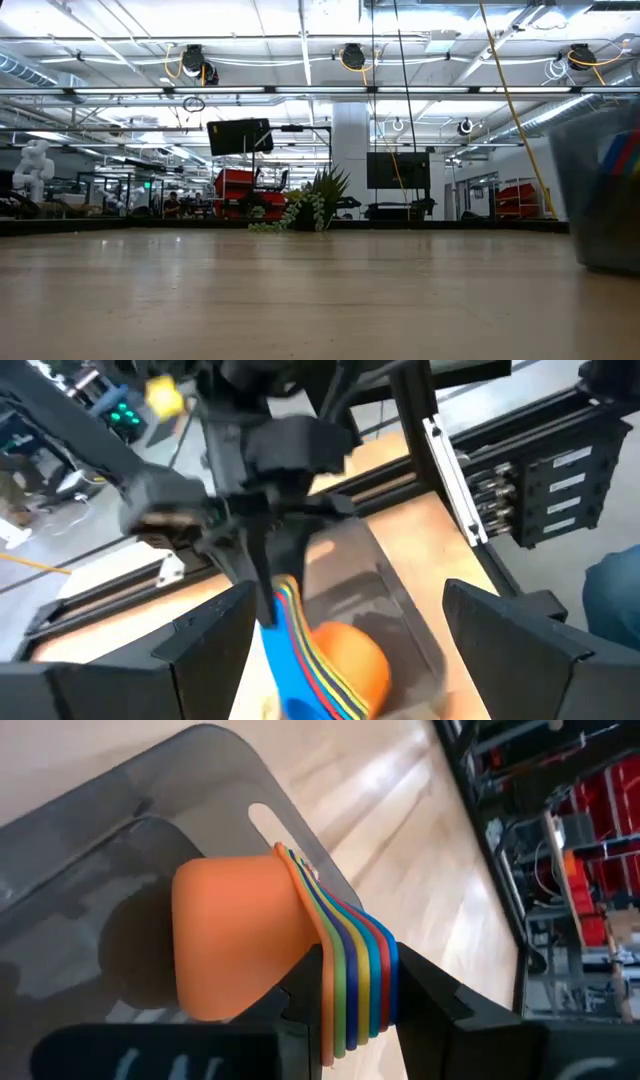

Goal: Nest measuring cups in basket
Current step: Put the stacked measuring cups into the black transparent bin

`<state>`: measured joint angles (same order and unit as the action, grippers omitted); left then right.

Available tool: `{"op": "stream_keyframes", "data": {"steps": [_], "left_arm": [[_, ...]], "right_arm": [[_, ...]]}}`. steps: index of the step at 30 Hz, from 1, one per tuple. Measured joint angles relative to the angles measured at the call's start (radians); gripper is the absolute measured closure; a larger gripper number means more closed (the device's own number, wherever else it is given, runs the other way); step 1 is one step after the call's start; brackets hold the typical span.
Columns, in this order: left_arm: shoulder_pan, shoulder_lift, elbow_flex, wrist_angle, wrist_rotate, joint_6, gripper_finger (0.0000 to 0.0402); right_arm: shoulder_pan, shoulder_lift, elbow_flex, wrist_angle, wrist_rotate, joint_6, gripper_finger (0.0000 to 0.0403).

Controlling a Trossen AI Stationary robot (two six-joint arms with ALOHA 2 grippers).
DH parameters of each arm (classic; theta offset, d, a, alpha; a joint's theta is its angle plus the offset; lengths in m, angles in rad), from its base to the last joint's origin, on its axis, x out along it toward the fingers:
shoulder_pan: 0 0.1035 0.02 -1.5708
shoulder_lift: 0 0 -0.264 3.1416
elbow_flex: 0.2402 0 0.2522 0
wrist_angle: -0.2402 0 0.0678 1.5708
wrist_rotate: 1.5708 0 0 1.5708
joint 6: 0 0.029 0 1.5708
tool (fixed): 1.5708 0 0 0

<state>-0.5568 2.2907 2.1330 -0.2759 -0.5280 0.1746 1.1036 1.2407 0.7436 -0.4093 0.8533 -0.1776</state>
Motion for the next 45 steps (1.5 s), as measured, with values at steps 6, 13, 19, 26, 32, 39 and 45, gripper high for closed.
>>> {"op": "stream_keyframes", "data": {"steps": [6, 13, 19, 26, 32, 39, 45], "left_arm": [[-0.016, -0.041, 0.000, -0.050, -0.048, 0.007, 0.0080], [-0.027, -0.048, 0.000, -0.094, -0.061, -0.013, 0.0080], [-0.028, -0.049, 0.000, -0.170, -0.076, -0.084, 0.0080], [-0.021, -0.049, 0.000, -0.179, -0.085, -0.107, 0.0080], [-0.008, -0.049, 0.000, -0.179, -0.085, -0.132, 0.0080], [0.011, -0.049, 0.000, -0.187, -0.085, -0.158, 0.0080], [0.026, -0.049, 0.000, -0.186, -0.084, -0.161, 0.0080]], "right_arm": [[-0.110, 0.000, -0.035, 0.235, -0.047, -0.193, 0.0332], [-0.169, 0.000, -0.035, 0.339, -0.044, -0.329, 0.0332], [-0.119, -0.002, -0.035, 0.330, -0.042, -0.458, 0.0332], [-0.074, 0.010, -0.044, 0.337, 0.044, -0.498, 0.0333], [-0.015, 0.092, -0.072, 0.417, 0.180, -0.672, 0.0333], [0.009, 0.118, -0.073, 0.503, 0.181, -0.743, 0.0330], [0.010, 0.112, -0.073, 0.493, 0.093, -0.700, 0.0323]]}}
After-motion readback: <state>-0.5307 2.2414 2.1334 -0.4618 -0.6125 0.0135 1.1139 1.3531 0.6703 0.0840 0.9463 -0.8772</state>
